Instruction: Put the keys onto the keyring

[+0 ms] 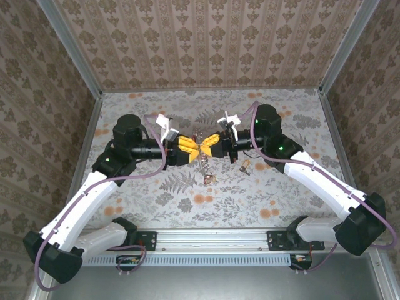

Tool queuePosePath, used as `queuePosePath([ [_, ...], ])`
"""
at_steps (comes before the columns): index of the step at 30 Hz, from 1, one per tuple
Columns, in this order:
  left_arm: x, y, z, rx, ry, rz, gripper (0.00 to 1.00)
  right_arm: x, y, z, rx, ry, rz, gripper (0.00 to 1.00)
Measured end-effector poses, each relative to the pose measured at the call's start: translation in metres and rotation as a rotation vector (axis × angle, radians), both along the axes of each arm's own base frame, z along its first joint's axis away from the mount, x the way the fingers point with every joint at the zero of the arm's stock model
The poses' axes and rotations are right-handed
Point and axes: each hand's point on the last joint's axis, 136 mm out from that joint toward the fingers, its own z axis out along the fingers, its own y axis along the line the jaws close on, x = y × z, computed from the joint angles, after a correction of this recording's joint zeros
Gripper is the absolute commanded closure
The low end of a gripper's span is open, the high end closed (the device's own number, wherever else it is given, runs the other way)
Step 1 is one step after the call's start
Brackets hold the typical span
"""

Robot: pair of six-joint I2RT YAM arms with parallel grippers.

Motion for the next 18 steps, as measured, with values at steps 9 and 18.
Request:
queuePosePath([
  [9, 0.010, 0.006, -0.003, 0.017, -0.005, 0.068, 0.77, -0.012, 0.000, 0.005, 0.011, -0.011, 0.042, 1.00],
  [18, 0.007, 0.002, -0.005, 0.024, 0.005, 0.051, 0.82, -0.012, 0.000, 0.006, 0.013, -0.012, 0.043, 1.00],
])
